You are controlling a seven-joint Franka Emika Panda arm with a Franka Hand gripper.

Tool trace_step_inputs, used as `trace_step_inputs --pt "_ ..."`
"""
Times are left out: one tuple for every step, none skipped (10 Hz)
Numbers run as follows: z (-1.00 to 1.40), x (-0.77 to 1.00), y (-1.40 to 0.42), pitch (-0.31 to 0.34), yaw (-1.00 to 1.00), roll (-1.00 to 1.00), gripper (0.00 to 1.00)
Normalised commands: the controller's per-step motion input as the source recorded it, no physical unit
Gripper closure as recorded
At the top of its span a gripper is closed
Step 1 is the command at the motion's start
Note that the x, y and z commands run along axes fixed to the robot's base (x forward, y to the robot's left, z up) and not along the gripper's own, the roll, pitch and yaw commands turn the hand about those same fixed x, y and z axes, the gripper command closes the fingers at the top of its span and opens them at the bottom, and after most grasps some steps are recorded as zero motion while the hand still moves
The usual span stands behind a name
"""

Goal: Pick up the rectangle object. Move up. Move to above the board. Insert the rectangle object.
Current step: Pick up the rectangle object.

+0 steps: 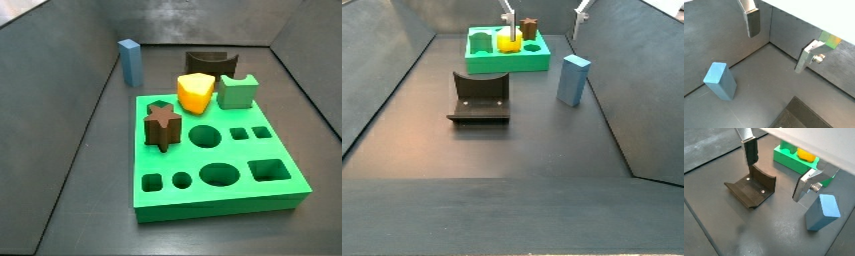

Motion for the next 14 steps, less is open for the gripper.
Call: trace_step_inputs --pt "-0.09 -0.37 -0.17 -0.157 -0.37 0.0 0.0" --pt "-0.33 0.0 -0.19 0.0 -0.95 0.0 0.0" --pt "-0.36 0.0 -0.08 -0.019 -1.0 0.0 0.0" --pt "-0.34 0.0 -0.09 -0.03 -1.0 0.0 0.0" --pt "-0.29 0.0 -0.15 -0.043 -0.98 -0.01 0.0" --pt "-0.27 0.0 -0.22 -0.04 -0.87 0.0 0.0" --pt "-0.26 -0.07 -0.28 -0.039 -0.79 0.0 0.0" --pt "-0.34 -0.13 -0.35 -0.066 -0.69 0.0 0.0" --pt "-0.38 -0.19 -0.38 -0.081 -0.63 0.0 0.0" --pt "-0.4 -0.23 -0.33 -0.053 -0.44 0.01 0.0" --pt "-0.45 -0.26 -0.27 -0.011 -0.4 0.07 0.0" --pt "-0.4 -0.25 -0.22 0.0 -0.43 0.07 0.0" --pt "-0.27 -0.21 -0.16 0.0 -0.41 0.1 0.0" --pt "-0.17 -0.2 -0.03 0.06 -0.38 0.14 0.0"
